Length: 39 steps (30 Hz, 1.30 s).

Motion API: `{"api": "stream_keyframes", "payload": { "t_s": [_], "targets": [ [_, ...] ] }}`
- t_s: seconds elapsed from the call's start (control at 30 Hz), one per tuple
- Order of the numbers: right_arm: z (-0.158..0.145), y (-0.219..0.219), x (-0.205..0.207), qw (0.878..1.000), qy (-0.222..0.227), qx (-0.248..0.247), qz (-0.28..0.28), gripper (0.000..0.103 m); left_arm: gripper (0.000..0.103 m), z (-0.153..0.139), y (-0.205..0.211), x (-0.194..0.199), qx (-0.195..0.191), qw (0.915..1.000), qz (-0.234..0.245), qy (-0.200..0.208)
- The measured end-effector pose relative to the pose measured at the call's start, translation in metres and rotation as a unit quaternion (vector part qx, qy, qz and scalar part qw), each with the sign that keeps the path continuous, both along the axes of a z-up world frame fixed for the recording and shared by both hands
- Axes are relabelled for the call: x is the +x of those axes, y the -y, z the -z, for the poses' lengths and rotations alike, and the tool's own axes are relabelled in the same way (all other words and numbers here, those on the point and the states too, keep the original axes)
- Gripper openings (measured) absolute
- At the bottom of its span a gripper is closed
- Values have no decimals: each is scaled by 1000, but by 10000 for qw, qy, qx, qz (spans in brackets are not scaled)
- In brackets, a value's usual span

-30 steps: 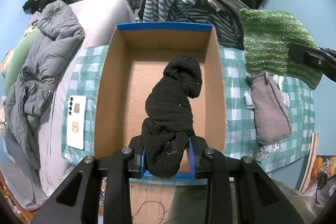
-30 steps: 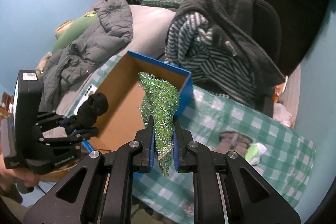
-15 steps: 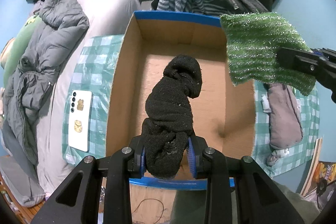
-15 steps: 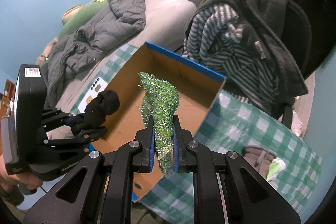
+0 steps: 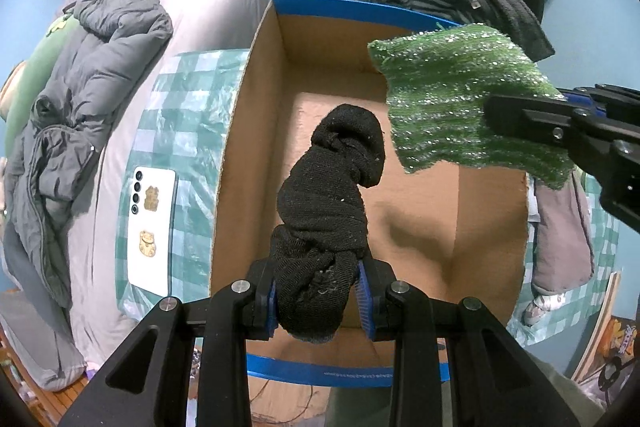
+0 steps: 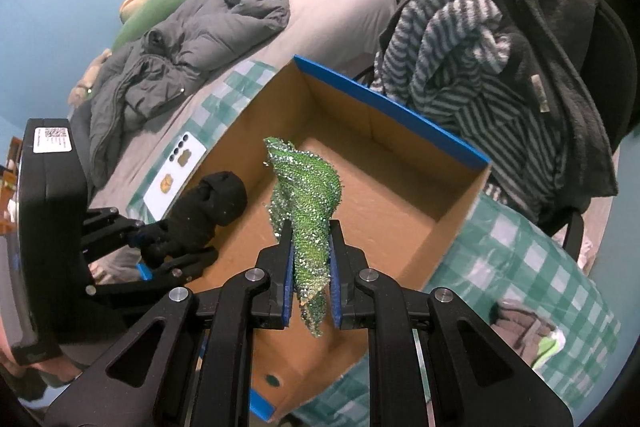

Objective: Organize soft objects
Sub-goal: 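Carry both items over the box and open both tools to drop them, then withdraw both open tools from the box back over the table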

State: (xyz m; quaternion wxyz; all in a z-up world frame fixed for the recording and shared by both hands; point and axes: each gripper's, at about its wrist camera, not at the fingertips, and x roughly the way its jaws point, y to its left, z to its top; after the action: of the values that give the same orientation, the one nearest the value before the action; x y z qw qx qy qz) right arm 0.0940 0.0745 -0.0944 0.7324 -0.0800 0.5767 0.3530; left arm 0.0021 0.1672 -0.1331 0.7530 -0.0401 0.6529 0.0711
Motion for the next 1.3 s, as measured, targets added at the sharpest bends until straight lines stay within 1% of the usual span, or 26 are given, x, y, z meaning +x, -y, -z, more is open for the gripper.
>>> {"api": "stream_keyframes", "payload": {
  "t_s": [0.1,0.13,0.17,0.23,0.3,0.33,0.37,0.43,0.57,0.63,0.7,0.77,0.83,0.97,1.03,1.3],
  "targets": [
    [4,-6,2,10000,-26,-64,-33,17,32,1,-2,1,37,10000,-8,-12],
    [5,-8,3,9999,-23,-108,-36,21,32,1,-3,1,50,10000,-17,-16],
    [7,-9,4,9999,-20,-146,-36,29,32,2,-4,2,63,10000,-21,-19],
    [8,-11,5,9998,-5,-186,-52,37,36,2,-5,2,106,9999,-9,-46],
    [9,-13,5,9997,28,-218,-67,45,38,1,-6,2,121,9999,7,-52],
    [9,-13,6,9997,51,-229,-60,54,39,0,-6,3,132,9999,12,-45],
    [9,-13,6,9997,74,-245,-56,58,39,-1,-6,3,152,9999,18,-37],
    [8,-13,6,9995,102,-281,-40,60,43,-2,-6,3,180,9998,33,-27],
    [7,-9,7,9995,88,-302,23,60,45,-9,-4,3,263,9996,90,26],
    [6,-7,8,9995,81,-300,58,62,51,-12,-2,2,299,9995,117,56],
    [4,-4,8,9995,94,-297,99,63,52,-17,-1,1,324,9993,131,104],
    [1,-1,7,9994,100,-291,133,64,53,-20,1,0,328,9993,135,108],
    [-2,3,6,9994,113,-288,165,64,57,-23,2,-1,322,9993,121,108],
    [-8,10,4,9992,158,-293,221,66,59,-30,6,-4,324,9993,114,167],
    [-10,15,3,9992,155,-279,238,66,63,-32,8,-5,336,9992,103,171],
    [-18,41,-1,9987,120,-304,392,66,64,-41,24,-9,375,9989,191,202]
  ]
}}
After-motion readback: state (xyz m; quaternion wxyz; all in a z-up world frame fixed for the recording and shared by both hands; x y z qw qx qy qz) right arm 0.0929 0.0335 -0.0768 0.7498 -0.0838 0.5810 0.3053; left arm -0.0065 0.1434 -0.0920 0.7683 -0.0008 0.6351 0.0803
